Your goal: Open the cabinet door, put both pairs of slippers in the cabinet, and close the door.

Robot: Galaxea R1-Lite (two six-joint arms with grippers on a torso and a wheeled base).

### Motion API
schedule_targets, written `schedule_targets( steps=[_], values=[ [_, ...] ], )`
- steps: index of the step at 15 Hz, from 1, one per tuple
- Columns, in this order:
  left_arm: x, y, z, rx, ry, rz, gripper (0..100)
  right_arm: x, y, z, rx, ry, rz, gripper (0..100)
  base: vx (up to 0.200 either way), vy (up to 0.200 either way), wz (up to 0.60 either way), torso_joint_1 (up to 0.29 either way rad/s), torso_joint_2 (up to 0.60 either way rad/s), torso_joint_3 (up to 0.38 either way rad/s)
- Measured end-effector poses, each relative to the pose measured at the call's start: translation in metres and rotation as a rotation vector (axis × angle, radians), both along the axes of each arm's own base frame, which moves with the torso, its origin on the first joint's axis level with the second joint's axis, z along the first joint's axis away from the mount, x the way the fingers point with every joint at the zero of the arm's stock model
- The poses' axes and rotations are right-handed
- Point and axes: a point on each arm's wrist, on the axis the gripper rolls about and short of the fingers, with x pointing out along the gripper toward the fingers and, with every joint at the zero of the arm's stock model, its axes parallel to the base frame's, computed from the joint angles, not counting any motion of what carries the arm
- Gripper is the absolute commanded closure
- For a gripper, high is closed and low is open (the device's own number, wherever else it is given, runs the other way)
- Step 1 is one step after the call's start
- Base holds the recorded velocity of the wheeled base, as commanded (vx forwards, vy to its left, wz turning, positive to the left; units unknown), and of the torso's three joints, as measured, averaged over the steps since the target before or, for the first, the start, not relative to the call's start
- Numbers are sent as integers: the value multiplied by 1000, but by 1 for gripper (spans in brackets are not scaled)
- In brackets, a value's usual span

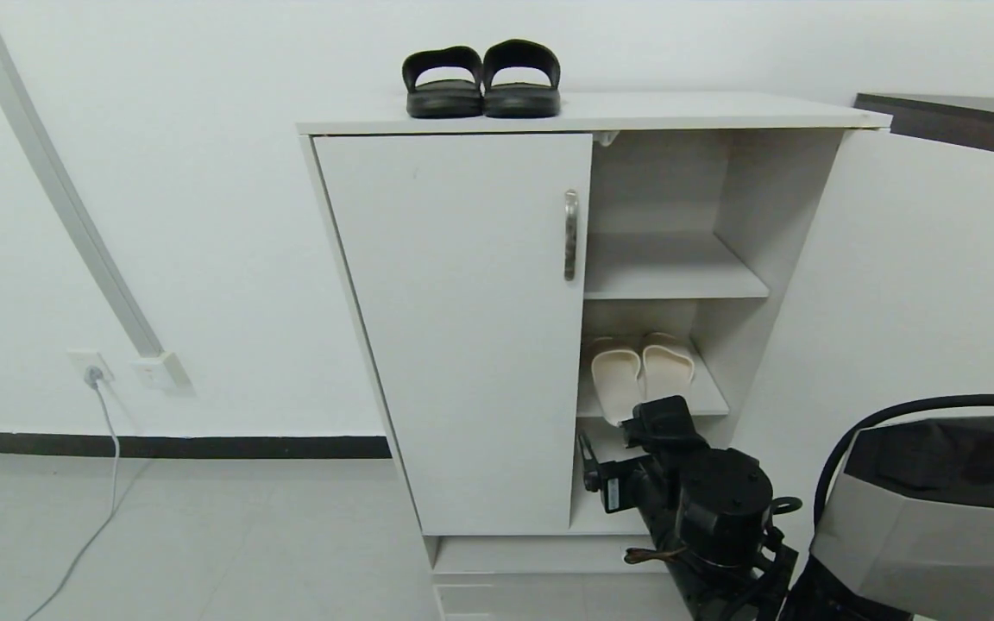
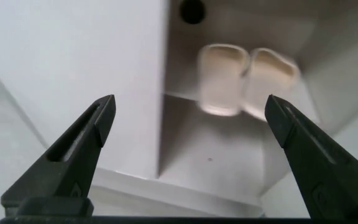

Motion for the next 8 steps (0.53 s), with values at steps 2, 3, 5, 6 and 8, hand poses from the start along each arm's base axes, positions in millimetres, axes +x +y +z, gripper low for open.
schedule_targets(
  steps=[2, 3, 5, 6, 8],
  values=[
    [0, 0, 0, -1, 0, 0, 100, -1, -1, -1, -9, -1, 9, 0, 0, 200, 0, 5, 0, 5],
    [0, 0, 0, -1, 0, 0, 100, -3, -2, -2, -26, 2, 22, 0, 0, 200, 0, 7, 2, 12],
    [0, 0, 0, -1, 0, -1, 100, -4, -3, -4, -37, 9, 45, 0, 0, 200, 0, 0, 0, 2],
    [0, 0, 0, -1, 0, -1, 100, -5, -4, -5, -41, 13, 49, 0, 0, 0, 0, 0, 0, 0],
    [0, 0, 0, -1, -1, 0, 100, -6, -4, -6, -51, 26, 101, 0, 0, 0, 0, 0, 0, 0]
  ],
)
